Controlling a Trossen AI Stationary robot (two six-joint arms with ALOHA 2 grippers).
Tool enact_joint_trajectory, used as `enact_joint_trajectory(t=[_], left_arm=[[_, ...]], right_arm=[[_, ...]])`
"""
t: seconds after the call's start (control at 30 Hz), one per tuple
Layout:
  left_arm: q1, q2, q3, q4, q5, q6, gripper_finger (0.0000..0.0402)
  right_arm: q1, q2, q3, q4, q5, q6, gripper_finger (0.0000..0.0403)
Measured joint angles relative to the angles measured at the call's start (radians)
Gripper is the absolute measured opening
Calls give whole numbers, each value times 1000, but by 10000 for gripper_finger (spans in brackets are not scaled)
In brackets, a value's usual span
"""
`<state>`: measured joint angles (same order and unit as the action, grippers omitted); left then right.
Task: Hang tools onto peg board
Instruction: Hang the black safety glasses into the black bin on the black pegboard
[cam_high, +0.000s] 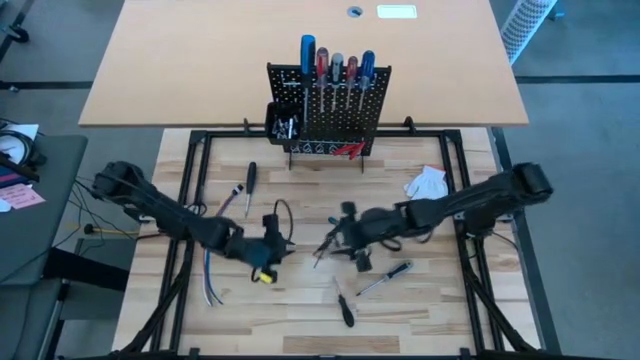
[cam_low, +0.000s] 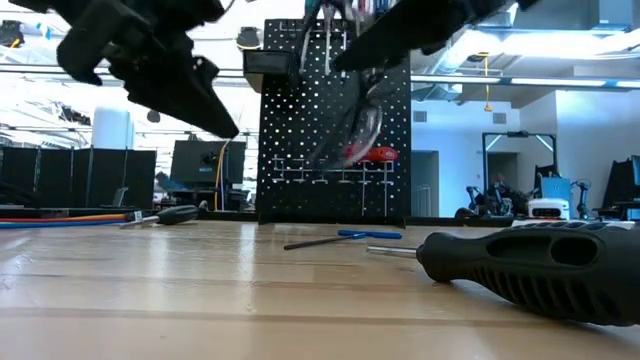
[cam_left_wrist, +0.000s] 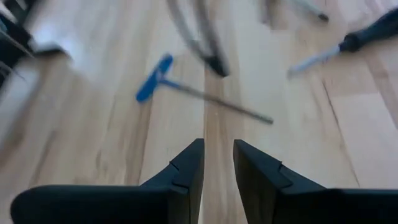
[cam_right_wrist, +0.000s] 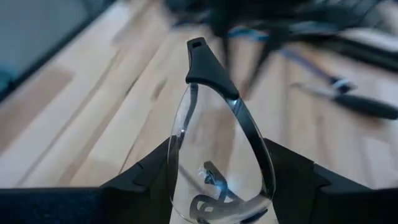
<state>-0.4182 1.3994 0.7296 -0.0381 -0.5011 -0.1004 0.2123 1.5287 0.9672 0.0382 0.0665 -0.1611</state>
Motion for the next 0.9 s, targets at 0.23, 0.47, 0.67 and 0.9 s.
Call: enact_joint_trajectory(t=[0.23,0.47,0.67,0.9], left_arm=[[-30,172,0,409,-103,126,80],[61,226,0,565,-68,94,133],[96,224,1,688,34,121,168],[105,225,0,726,75,139,151]], right_arm=[[-17,-183,-223,266,5,85,206],[-16,-209,-229,263,5,86,208],[-17,-199,-229,277,3,85,209],[-18,-199,-229,310,3,85,210]])
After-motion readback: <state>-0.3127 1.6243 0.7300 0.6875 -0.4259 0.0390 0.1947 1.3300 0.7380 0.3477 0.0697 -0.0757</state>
